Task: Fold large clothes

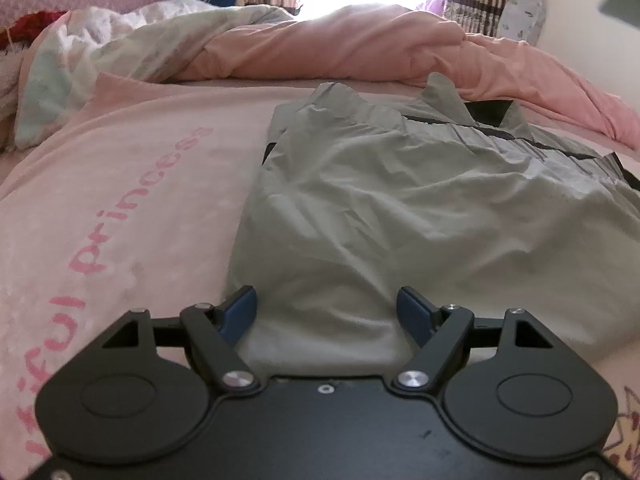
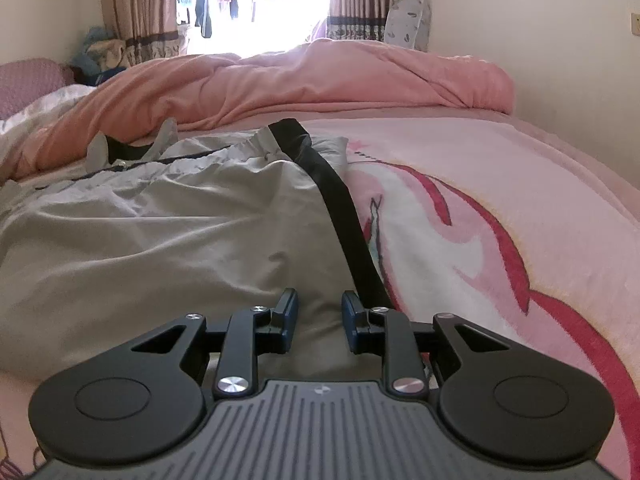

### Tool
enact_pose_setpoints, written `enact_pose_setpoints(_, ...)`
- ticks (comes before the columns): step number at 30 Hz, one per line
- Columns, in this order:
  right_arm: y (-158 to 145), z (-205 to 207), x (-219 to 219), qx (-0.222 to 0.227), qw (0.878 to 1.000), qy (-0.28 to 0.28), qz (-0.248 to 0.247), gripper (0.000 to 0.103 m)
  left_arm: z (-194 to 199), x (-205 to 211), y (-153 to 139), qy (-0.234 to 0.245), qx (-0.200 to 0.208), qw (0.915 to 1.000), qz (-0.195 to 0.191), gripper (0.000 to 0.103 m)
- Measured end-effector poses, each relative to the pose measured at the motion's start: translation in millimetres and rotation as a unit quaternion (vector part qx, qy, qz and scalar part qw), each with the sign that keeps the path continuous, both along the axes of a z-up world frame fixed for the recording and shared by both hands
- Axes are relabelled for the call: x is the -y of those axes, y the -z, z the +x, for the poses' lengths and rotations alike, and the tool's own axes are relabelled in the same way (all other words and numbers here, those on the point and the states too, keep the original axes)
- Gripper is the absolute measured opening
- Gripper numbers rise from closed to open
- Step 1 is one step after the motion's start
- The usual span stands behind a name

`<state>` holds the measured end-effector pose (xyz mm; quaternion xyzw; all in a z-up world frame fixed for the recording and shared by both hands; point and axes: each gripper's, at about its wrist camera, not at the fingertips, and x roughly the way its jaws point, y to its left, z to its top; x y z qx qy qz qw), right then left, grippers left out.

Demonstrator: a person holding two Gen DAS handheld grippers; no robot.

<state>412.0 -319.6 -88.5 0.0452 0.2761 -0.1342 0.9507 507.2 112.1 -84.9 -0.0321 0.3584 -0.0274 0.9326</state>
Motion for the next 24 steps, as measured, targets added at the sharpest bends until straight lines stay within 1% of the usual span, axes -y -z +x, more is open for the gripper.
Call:
enact_pose_setpoints(2,-7,0,-3,-0.011,1.0,0.011,0.002,0.03,-6,-3,-6,-0.015,-0.004,0.9998,-0.01,0.076)
enact_pose_setpoints(4,-17,-4,-12,-0.007,1.0,0.017,0.005,0.031,-20,-6,-14,-0.02,0.006,0.9996,-0.022,0.076)
enact_pose_setpoints(6,-28,-12,-28,0.017,1.0,-0.003,0.018,0.031,-34,-8,-19,-0.034,0.007,0.9989,-0.032,0.076)
enact_pose_setpoints(7,-35,-15,-42,0.029,0.999,-0.023,0.022,0.031,-41,-10,-21,-0.044,0.007,0.9982,-0.041,0.076)
enact_pose_setpoints(8,-40,-17,-54,0.036,0.998,-0.039,0.023,0.031,-48,-13,-21,-0.055,0.007,0.9971,-0.053,0.076)
enact_pose_setpoints(9,-44,-17,-68,0.044,0.997,-0.056,0.023,0.031,-55,-16,-20,-0.065,0.004,0.9951,-0.075,0.076)
enact_pose_setpoints(11,-50,-16,-99,0.055,0.993,-0.098,0.022,0.035,-65,-23,-16,-0.079,-0.004,0.9891,-0.124,0.076)
enact_pose_setpoints(13,-51,-9,-125,0.056,0.99,-0.13,0.026,0.037,-71,-28,-8,-0.093,-0.016,0.9795,-0.178,0.076)
enact_pose_setpoints(15,-46,3,-148,0.047,0.987,-0.148,0.034,0.037,-73,-32,1,-0.108,-0.027,0.9695,-0.219,0.076)
enact_pose_setpoints(16,-43,7,-155,0.043,0.987,-0.152,0.039,0.037,-73,-32,3,-0.115,-0.028,0.9658,-0.231,0.076)
enact_pose_setpoints(17,-38,12,-162,0.037,0.986,-0.156,0.045,0.037,-74,-31,4,-0.122,-0.021,0.9634,-0.238,0.076)
enact_pose_setpoints(18,-34,16,-168,0.032,0.986,-0.157,0.051,0.037,-74,-31,5,-0.128,-0.013,0.9622,-0.24,0.076)
enact_pose_setpoints(20,-26,21,-173,0.024,0.986,-0.154,0.054,0.037,-69,-32,5,-0.134,-0.012,0.9595,-0.248,0.076)
enact_pose_setpoints(22,-21,20,-181,0.028,0.988,-0.147,0.041,0.037,-64,-34,6,-0.139,-0.005,0.9562,-0.258,0.076)
enact_pose_setpoints(24,-17,23,-185,0.031,0.988,-0.146,0.025,0.037,-60,-38,7,-0.146,0.003,0.9506,-0.274,0.076)
